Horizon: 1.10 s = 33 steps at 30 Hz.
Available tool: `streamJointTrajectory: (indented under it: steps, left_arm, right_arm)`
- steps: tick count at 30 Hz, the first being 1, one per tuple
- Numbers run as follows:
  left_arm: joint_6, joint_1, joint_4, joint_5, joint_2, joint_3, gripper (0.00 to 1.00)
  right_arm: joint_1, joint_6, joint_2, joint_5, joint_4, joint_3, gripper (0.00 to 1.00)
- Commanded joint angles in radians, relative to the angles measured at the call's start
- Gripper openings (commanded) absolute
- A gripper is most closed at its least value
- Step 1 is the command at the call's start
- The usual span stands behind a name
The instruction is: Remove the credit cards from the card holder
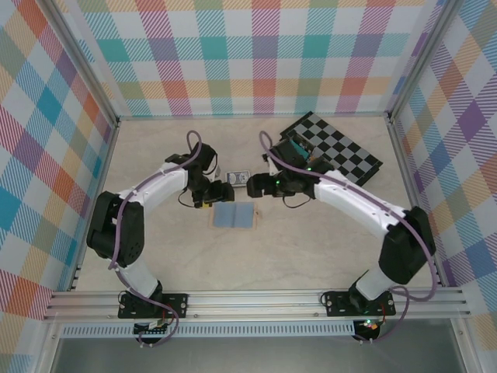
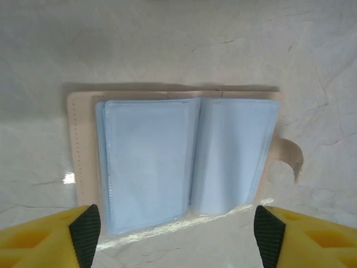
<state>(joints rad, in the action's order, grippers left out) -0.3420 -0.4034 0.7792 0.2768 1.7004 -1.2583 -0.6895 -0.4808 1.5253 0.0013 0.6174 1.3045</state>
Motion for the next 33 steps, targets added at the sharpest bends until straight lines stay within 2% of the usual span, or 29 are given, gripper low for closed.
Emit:
streamJointTrajectory:
  steps: [1, 2, 4, 7, 12, 18, 21, 26, 33]
  left_arm:
    - [0.041, 0.018, 0.091, -0.12, -0.105, -0.055, 0.88]
    - [0.048, 0.023, 0.098, -0.16, -0.129, -0.059, 0.93]
    - [0.052, 0.035, 0.101, -0.241, -0.187, -0.056, 1.0]
    - [0.054, 0.054, 0.073, -0.381, -0.294, -0.02, 1.0]
    - [0.079, 0.09, -0.072, -0.508, -0.503, 0.119, 1.0]
    - [0.052, 0.148, -0.295, -0.668, -0.651, 0.338, 1.0]
    - [0.024, 0.169, -0.379, -0.758, -0.668, 0.439, 1.0]
    - [0.019, 0.21, -0.464, -0.762, -0.633, 0.522, 1.0]
    - [0.172, 0.221, -0.853, -0.798, -0.576, 0.712, 1.0]
  right_arm:
    - [0.041, 0.036, -0.113, 0.207, 0.033, -0.014, 0.94]
    - [0.048, 0.055, -0.143, 0.259, 0.032, -0.022, 0.99]
    - [0.069, 0.085, -0.192, 0.358, 0.027, -0.042, 1.0]
    - [0.132, 0.108, -0.262, 0.462, 0.007, -0.084, 1.0]
    - [0.248, 0.148, -0.389, 0.542, -0.116, -0.218, 1.0]
    - [0.377, 0.22, -0.508, 0.57, -0.332, -0.433, 1.0]
    - [0.423, 0.262, -0.526, 0.561, -0.39, -0.512, 1.0]
    - [0.455, 0.339, -0.514, 0.527, -0.512, -0.634, 1.0]
    - [0.518, 0.317, -0.405, 0.494, -0.729, -0.774, 1.0]
